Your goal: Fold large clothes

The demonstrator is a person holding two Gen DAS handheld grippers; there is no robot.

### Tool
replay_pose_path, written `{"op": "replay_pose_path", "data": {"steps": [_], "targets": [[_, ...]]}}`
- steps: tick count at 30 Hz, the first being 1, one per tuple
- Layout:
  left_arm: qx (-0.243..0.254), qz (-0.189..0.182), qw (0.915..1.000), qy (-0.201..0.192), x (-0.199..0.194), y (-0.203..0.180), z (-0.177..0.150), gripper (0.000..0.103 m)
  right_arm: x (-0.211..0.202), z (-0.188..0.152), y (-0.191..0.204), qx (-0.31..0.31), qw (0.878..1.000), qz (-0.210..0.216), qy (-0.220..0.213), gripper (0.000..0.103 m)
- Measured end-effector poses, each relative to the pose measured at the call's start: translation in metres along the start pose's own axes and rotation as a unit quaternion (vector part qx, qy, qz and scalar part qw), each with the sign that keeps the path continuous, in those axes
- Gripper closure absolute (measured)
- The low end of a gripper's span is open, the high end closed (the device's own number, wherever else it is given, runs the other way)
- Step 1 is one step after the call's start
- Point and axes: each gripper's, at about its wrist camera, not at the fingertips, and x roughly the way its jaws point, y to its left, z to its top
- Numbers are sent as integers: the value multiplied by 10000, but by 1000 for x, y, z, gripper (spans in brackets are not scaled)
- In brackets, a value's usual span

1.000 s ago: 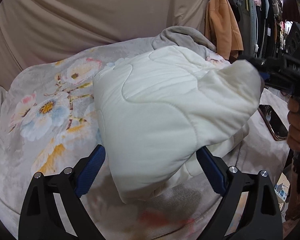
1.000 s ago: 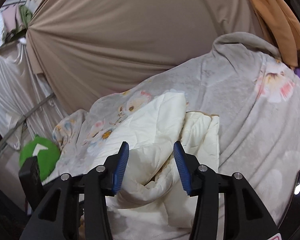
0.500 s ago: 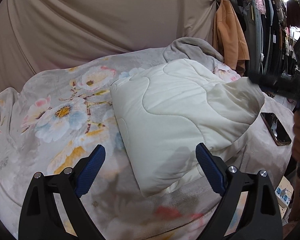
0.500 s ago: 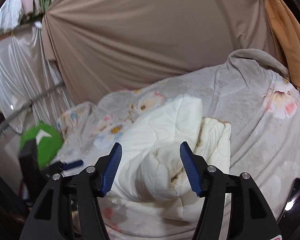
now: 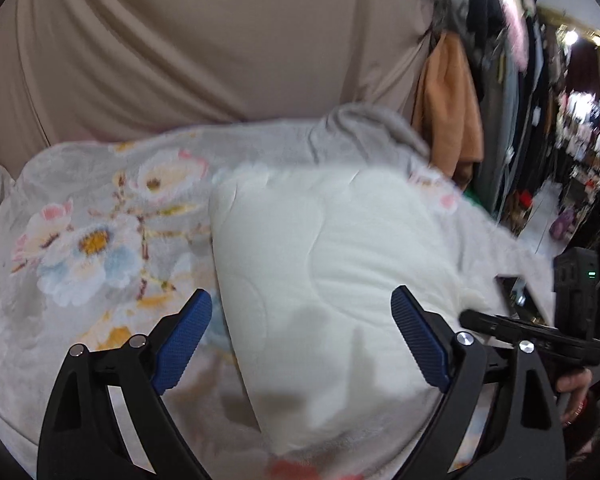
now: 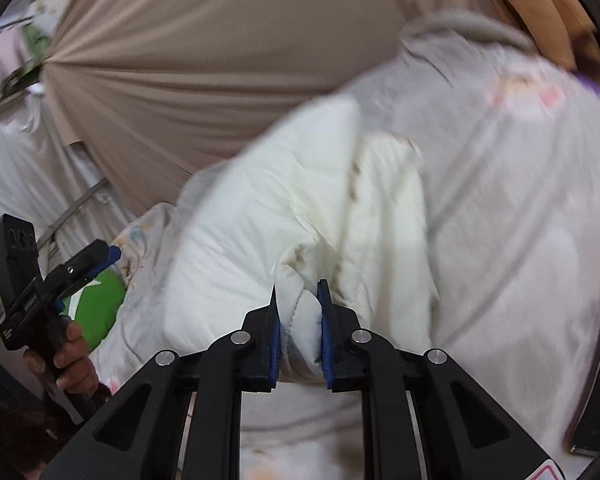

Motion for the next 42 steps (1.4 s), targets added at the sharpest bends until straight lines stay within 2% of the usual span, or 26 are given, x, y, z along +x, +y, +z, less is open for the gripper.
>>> {"op": "replay_pose_path", "data": {"steps": [2,4,8,10,11,14,15,20,25,26,27,28,30,32,33,35,38,42], "targets": [[-15,52,9993,370,28,-2,-8,21,11,-10,-14,218,9997,-38,135,90],[-142,19,9982,586,47,1,-17,19,16,-15,-22,380,9991,9,202,91],[-224,213,9978,585,52,3,-20,18,10,-8,-15,344,9990,10,280,89],[-200,358,9977,543,51,4,-20,18,-5,9,-1,168,9998,79,99,81],[-191,399,9976,529,51,4,-19,18,-16,22,7,88,9998,97,-126,78],[-244,353,9975,564,53,6,-18,18,-32,60,27,-139,9979,-97,-626,72],[-245,359,9975,561,53,6,-18,18,-28,76,32,-138,9974,-236,-664,67],[-235,376,9974,573,54,6,-17,18,23,127,42,11,9967,-769,-255,66],[-246,379,9974,566,55,6,-17,17,80,136,41,-192,9900,-1388,146,65],[-250,374,9974,567,55,7,-17,17,90,135,40,-340,9878,-1507,207,69],[-262,354,9974,569,56,7,-17,17,96,132,39,-466,9856,-1616,168,86],[-271,336,9974,584,56,7,-16,17,99,129,42,-580,9845,-1644,169,95],[-239,346,9973,605,57,7,-15,17,90,125,53,-796,9835,-1616,-136,100],[-261,333,9972,611,58,6,-14,17,73,125,64,-1039,9810,-1527,-592,100],[-276,316,9972,618,59,7,-14,15,67,125,64,-1043,9813,-1464,-689,101],[-302,286,9973,613,61,7,-14,13,73,127,53,-906,9836,-1475,-507,101],[-336,115,9978,559,63,5,-13,9,115,114,22,-787,9797,-1840,63,102],[-248,240,9978,559,69,-2,-13,8,128,111,14,-811,9796,-1820,255,103]]}}
